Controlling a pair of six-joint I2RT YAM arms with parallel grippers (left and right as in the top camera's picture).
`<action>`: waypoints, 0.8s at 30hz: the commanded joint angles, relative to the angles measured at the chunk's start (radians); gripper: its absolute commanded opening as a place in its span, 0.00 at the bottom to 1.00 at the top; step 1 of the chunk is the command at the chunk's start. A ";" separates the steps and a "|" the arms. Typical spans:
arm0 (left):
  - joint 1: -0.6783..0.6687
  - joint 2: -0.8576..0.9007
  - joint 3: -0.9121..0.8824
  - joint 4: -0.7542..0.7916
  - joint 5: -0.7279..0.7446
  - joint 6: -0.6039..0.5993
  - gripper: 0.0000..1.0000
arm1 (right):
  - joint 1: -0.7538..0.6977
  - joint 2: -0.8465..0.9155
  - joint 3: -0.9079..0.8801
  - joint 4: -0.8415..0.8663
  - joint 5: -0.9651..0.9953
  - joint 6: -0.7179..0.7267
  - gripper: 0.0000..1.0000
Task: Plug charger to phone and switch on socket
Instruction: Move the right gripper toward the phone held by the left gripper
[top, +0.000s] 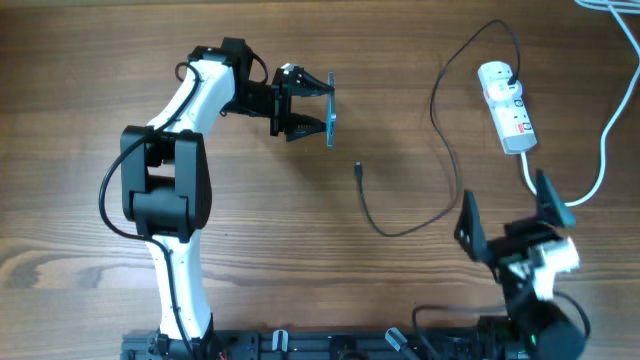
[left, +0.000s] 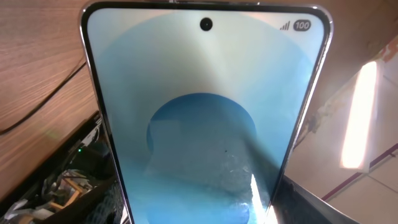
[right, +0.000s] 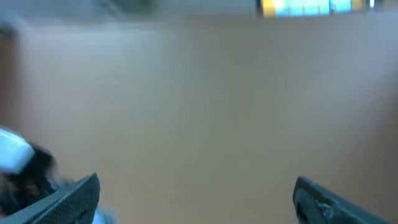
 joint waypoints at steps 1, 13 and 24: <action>0.013 -0.049 0.027 -0.001 0.056 -0.006 0.71 | 0.003 0.040 0.127 0.029 -0.151 0.058 1.00; 0.013 -0.049 0.027 -0.001 0.056 -0.040 0.70 | 0.003 0.976 1.390 -1.291 -0.452 -0.183 1.00; 0.044 -0.049 0.027 -0.001 0.056 -0.217 0.70 | 0.126 1.244 1.394 -1.444 0.244 0.280 1.00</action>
